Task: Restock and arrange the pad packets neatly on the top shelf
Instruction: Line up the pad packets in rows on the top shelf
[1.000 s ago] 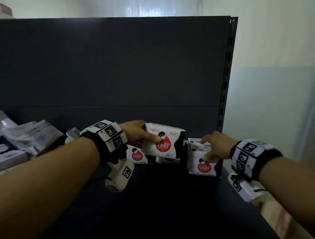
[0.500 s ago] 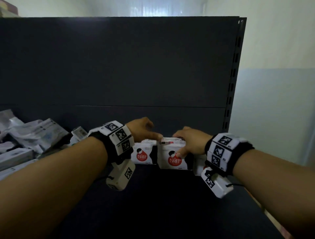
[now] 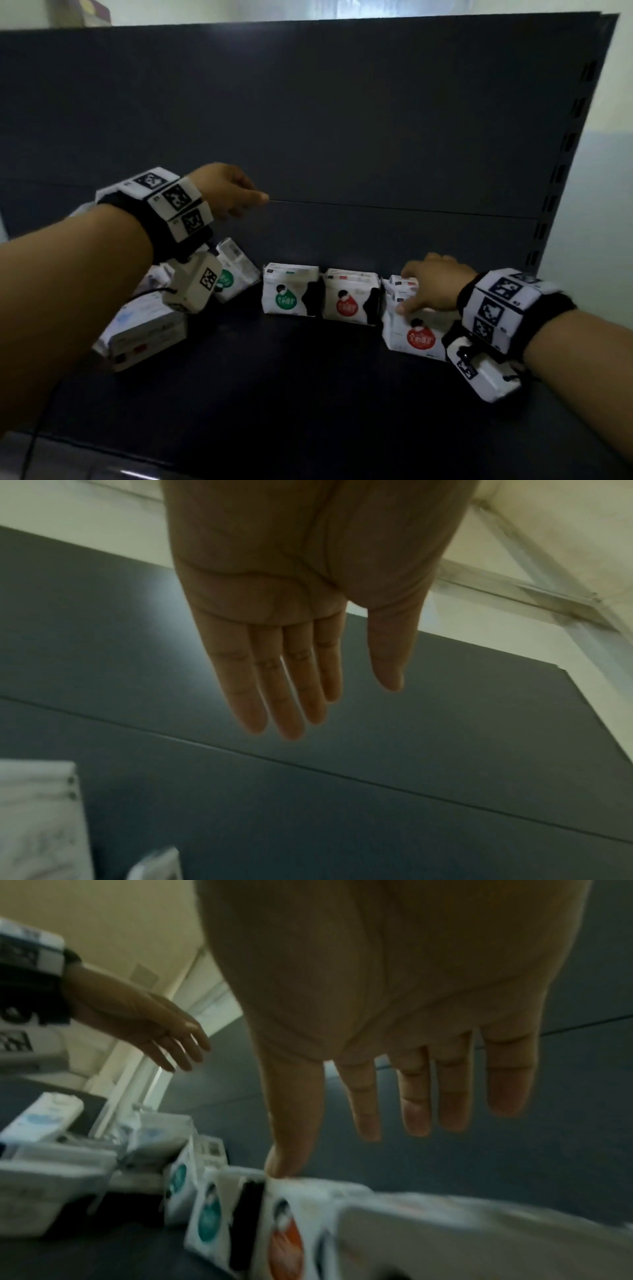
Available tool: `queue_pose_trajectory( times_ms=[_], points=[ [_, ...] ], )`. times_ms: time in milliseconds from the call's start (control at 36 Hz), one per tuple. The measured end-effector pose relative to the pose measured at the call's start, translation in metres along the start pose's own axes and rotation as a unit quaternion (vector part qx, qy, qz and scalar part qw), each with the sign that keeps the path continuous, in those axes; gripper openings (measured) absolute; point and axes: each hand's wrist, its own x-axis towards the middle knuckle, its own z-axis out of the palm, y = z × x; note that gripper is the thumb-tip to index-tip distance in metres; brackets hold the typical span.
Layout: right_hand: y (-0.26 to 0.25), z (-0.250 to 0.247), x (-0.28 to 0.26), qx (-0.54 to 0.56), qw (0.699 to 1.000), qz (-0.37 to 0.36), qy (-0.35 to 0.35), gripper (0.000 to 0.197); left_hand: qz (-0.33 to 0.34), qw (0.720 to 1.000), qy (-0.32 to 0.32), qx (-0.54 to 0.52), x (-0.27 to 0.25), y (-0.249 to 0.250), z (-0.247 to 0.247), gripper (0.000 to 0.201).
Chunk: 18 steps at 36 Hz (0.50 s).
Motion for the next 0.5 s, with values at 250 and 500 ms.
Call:
queue_pose_trajectory(
  times_ms=[250, 500],
  points=[
    [-0.111, -0.039, 0.013, 0.111, 0.984, -0.137, 0.024, 0.064, -0.015, 0.996, 0.059, 0.059, -0.01, -0.049, -0.079, 0.033],
    [-0.223, -0.027, 0.06, 0.129, 0.981, -0.14, 0.033, 0.065, -0.06, 0.989, 0.026, 0.136, -0.029, -0.125, -0.121, 0.028]
  ],
)
